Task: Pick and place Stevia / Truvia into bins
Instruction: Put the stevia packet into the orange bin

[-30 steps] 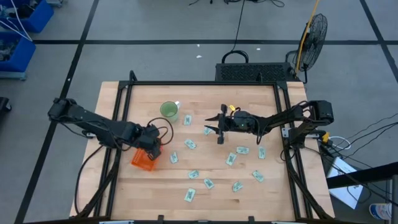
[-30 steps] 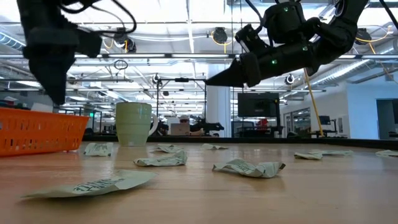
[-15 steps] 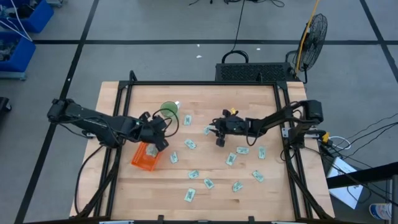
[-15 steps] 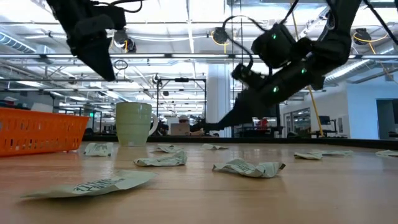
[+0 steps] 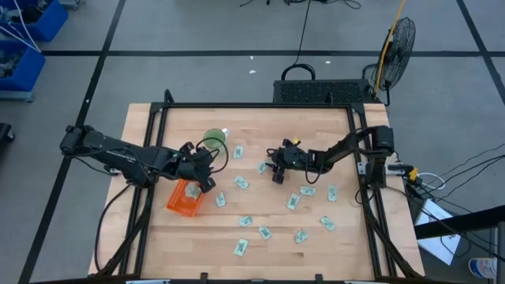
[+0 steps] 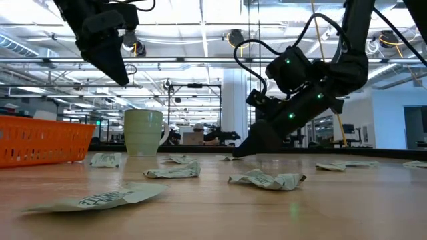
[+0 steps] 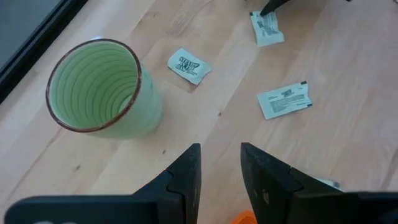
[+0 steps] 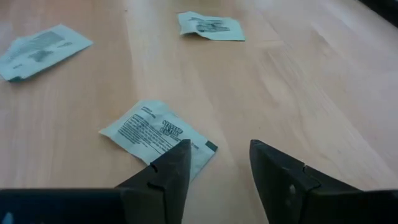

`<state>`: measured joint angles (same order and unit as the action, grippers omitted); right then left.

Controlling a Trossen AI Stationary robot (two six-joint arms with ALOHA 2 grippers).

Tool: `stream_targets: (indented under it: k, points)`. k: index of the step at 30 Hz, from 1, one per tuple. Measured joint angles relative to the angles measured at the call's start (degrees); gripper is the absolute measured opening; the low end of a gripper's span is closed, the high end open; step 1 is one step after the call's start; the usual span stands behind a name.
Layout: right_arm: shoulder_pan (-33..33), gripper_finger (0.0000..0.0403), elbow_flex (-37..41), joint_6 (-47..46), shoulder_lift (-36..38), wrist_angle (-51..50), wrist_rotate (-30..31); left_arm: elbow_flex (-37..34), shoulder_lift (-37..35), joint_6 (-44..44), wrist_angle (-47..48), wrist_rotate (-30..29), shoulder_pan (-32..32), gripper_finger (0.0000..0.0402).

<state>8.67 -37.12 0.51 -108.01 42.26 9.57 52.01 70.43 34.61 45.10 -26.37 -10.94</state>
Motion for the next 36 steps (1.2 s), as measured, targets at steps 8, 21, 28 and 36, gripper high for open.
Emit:
stream_targets:
  k: [8, 21, 28, 36]
  points:
    - [-0.02, 0.0135, -0.04, 0.15, 0.07, -2.04, -0.69, 0.00, 0.00, 0.01, -0.19, -0.02, 0.00, 0.0120]
    - [-0.13, 0.0006, -0.11, 0.18, 0.13, -5.11, -1.24, 0.00, 0.00, 0.13, -0.42, -0.07, 0.00, 0.0120]
    - [-0.73, 0.0002, 0.11, 2.54, 0.59, -1.20, -0.55, 0.00, 0.00, 0.15, -1.16, -0.18, 0.00, 0.0120]
    - [-2.04, 0.0001, 0.12, 4.40, 4.31, -1.41, -0.71, 0.00, 0.03, -0.24, -8.57, -0.18, 0.00, 0.0120]
